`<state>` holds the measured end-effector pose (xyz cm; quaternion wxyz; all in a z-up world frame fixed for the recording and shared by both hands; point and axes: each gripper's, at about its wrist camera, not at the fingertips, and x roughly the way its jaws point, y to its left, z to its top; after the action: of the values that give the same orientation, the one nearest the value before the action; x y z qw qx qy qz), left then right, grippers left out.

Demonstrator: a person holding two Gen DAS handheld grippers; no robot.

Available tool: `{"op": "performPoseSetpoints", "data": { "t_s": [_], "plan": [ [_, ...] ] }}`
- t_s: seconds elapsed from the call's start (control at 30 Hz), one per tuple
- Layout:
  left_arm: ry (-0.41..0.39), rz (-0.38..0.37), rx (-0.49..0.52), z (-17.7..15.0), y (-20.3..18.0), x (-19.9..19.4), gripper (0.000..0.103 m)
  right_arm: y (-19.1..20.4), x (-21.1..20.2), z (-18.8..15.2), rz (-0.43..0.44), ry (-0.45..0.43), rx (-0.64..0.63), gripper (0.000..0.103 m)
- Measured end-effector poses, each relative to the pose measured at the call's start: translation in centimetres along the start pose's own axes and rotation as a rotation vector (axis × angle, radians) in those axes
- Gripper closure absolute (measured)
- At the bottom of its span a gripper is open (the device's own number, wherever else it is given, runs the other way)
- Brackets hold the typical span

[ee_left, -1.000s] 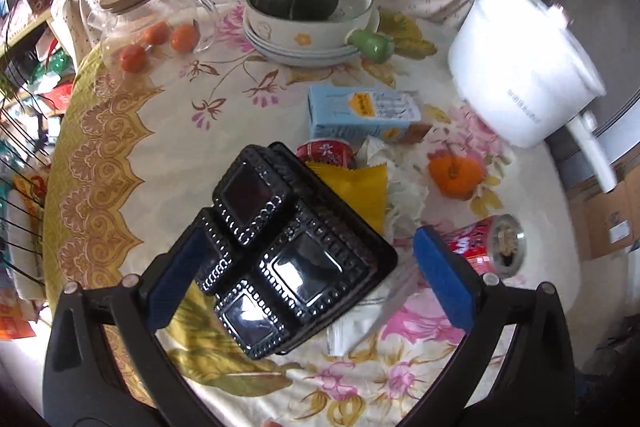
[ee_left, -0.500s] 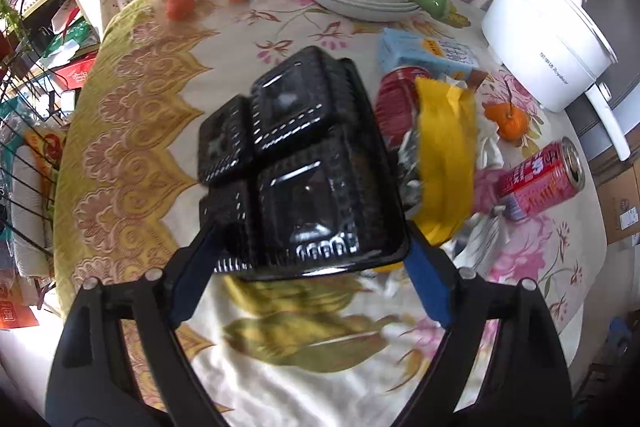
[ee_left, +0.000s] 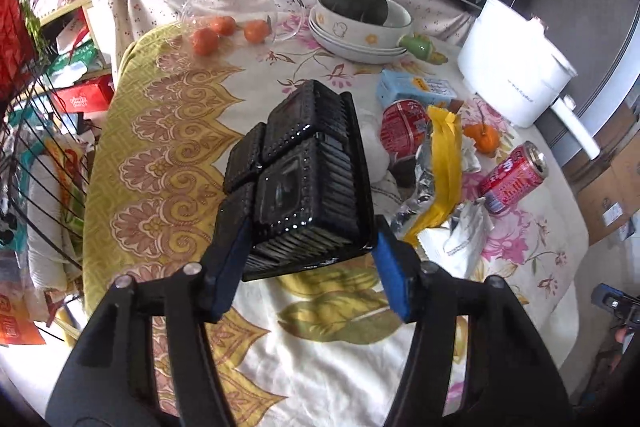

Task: Collect trash
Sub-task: 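Lift the black container with the left tool while the right tool grasps the red can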

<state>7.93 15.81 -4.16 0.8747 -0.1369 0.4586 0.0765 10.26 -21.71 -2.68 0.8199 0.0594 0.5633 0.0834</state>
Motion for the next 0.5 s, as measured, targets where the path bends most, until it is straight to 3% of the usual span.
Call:
{"op": "performPoseSetpoints", "data": {
  "t_s": [0.1, 0.33, 0.5],
  "plan": [
    [-0.012, -0.050, -0.010, -0.2, -0.2, -1.1, 0.042, 0.9, 0.2, 0.2, 0.003, -0.006, -0.018, 0.012],
    [-0.047, -0.099, 0.069, -0.4, -1.1, -2.7, 0.042, 4.5, 1.5, 2.7, 0.022, -0.019, -0.104, 0.012],
    [-0.048, -0.104, 0.100, 0.1, -0.4, -2.5, 0.042, 8.1, 2.6, 6.3, -0.045, -0.084, -0.188, 0.012]
  ]
}}
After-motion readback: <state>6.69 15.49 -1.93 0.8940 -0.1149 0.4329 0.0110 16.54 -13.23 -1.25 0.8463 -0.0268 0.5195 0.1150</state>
